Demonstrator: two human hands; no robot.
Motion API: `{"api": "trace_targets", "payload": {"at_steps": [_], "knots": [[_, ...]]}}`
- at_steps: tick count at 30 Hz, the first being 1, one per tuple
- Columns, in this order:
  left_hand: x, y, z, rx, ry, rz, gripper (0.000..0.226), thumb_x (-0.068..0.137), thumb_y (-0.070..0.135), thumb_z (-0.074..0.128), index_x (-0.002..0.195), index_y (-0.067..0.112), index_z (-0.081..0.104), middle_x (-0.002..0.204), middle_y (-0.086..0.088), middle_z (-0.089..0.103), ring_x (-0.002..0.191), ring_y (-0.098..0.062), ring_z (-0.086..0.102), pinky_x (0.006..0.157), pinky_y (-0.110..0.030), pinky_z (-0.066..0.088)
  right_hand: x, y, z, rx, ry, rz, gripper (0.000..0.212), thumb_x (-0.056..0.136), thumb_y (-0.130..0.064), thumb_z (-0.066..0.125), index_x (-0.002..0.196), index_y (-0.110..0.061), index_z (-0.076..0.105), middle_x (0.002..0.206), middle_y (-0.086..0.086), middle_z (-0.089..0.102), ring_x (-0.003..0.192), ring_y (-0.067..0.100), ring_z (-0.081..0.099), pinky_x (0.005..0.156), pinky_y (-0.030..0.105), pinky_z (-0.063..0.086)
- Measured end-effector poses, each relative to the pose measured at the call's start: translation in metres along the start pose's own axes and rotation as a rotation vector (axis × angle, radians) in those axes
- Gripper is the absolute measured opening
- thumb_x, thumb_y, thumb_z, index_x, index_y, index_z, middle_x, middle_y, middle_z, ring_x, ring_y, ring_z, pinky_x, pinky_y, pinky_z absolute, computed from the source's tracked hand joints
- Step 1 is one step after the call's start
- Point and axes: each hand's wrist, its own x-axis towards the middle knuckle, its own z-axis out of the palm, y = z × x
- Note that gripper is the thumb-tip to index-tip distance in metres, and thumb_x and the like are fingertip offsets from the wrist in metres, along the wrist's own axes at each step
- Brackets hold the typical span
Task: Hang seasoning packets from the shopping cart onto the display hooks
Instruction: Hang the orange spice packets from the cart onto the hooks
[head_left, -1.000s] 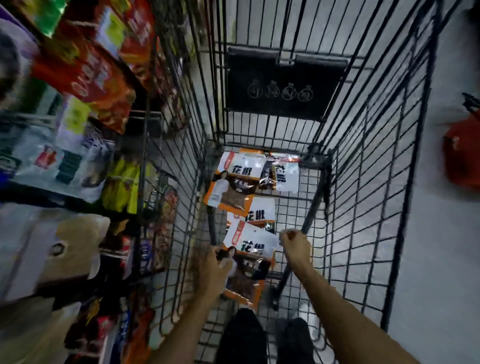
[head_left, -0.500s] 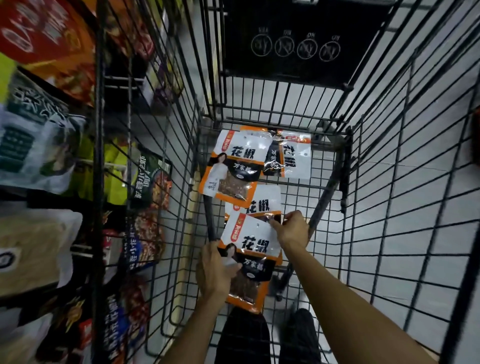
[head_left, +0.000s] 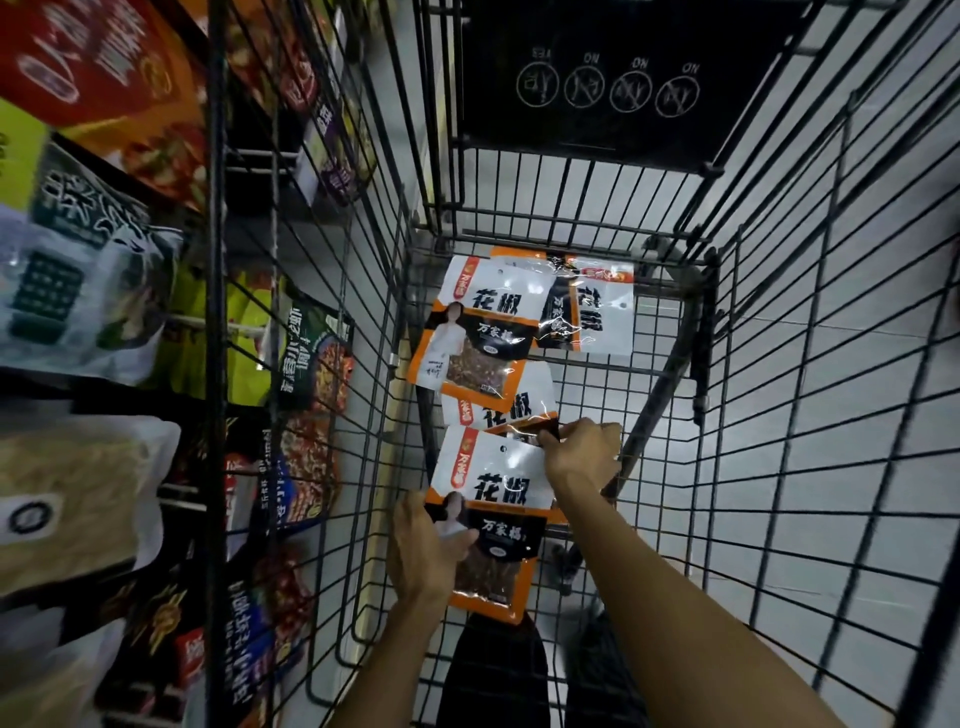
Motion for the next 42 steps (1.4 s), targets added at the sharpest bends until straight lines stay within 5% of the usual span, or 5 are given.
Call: {"api": "trace_targets", "payload": {"at_steps": [13, 19, 23, 34, 42], "knots": [[0.014, 0.021, -0.014, -0.291, -0.063, -0.122, 0.05, 0.063, 0.014, 0.086, 0.106, 0.002, 0.063, 0.104, -0.015, 0.068, 0.084, -0.026, 0.063, 0.06, -0.025, 0.051, -0.012, 0.101, -0.042, 0.462, 0.032, 0.044, 0.007, 0.086, -0.005, 0.067, 0.087, -0.008, 0.061, 0.087, 0.013, 0.067, 0.079, 0.027, 0.062, 0.059, 0.014, 0.043], [0.023, 0.021, -0.019, -0.373, -0.211, -0.19, 0.054, 0.06, 0.012, 0.088, 0.106, 0.001, 0.063, 0.1, -0.015, 0.068, 0.089, -0.03, 0.066, 0.073, -0.04, 0.058, -0.018, 0.112, -0.045, 0.639, -0.224, 0.26, 0.024, 0.066, -0.019, 0.086, 0.075, -0.009, 0.067, 0.088, 0.018, 0.071, 0.082, 0.031, 0.068, 0.081, 0.043, 0.057], [0.019, 0.019, -0.023, -0.384, -0.296, -0.16, 0.057, 0.069, 0.012, 0.083, 0.116, 0.0, 0.054, 0.105, -0.019, 0.063, 0.078, -0.023, 0.061, 0.051, -0.021, 0.048, -0.026, 0.109, -0.049, 0.794, -0.337, 0.329, 0.031, 0.065, -0.008, 0.084, 0.09, 0.001, 0.068, 0.089, 0.02, 0.071, 0.069, 0.028, 0.067, 0.057, 0.031, 0.056], [-0.041, 0.045, -0.081, -0.548, -0.109, -0.036, 0.034, 0.069, 0.017, 0.084, 0.069, 0.013, 0.05, 0.055, 0.009, 0.054, 0.047, -0.003, 0.055, 0.037, -0.014, 0.039, -0.08, 0.076, -0.114, 0.823, -0.317, 0.027, 0.015, 0.075, -0.006, 0.078, 0.085, -0.004, 0.068, 0.093, 0.02, 0.071, 0.081, 0.03, 0.068, 0.076, 0.04, 0.058], [-0.138, 0.052, -0.155, -0.738, 0.056, 0.107, 0.066, 0.073, 0.023, 0.081, 0.122, -0.01, 0.053, 0.123, -0.028, 0.057, 0.114, -0.038, 0.056, 0.097, -0.051, 0.047, -0.137, 0.044, -0.199, 0.784, -0.356, -0.324, 0.013, 0.075, -0.015, 0.08, 0.078, -0.012, 0.068, 0.068, -0.003, 0.071, 0.057, 0.005, 0.067, 0.046, 0.015, 0.048]]}}
